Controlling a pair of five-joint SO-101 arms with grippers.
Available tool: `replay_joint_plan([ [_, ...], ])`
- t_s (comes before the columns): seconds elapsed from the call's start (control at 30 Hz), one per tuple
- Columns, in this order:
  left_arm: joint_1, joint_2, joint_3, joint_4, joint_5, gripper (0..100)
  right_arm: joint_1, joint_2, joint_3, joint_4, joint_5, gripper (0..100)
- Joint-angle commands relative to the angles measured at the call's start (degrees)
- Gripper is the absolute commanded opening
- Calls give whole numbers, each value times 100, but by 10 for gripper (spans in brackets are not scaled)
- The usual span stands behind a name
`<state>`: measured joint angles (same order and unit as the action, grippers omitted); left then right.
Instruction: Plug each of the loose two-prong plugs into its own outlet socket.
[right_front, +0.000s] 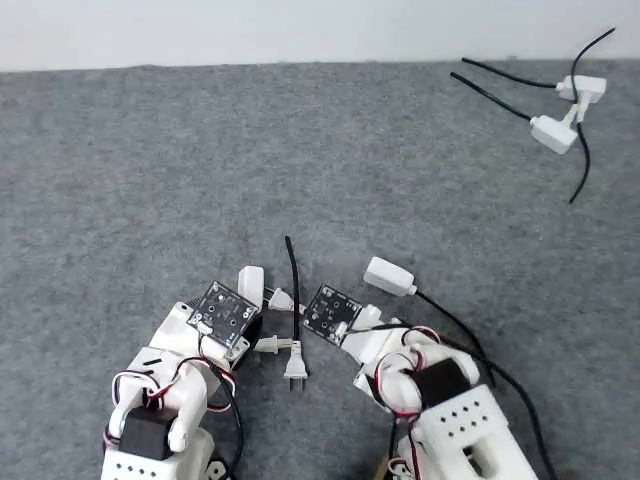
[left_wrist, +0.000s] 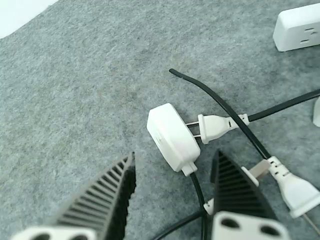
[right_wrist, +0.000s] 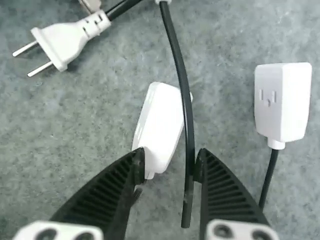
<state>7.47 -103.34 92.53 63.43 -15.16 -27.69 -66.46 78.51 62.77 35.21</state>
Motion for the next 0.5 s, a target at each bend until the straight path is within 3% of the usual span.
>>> replay_joint_plan([
  [0.0,53,-35,-40,-167,-35,235,13,48,149,-242,53,156],
  [0.47,53,-35,-40,-158,-35,235,57,4,158,-453,88,155],
])
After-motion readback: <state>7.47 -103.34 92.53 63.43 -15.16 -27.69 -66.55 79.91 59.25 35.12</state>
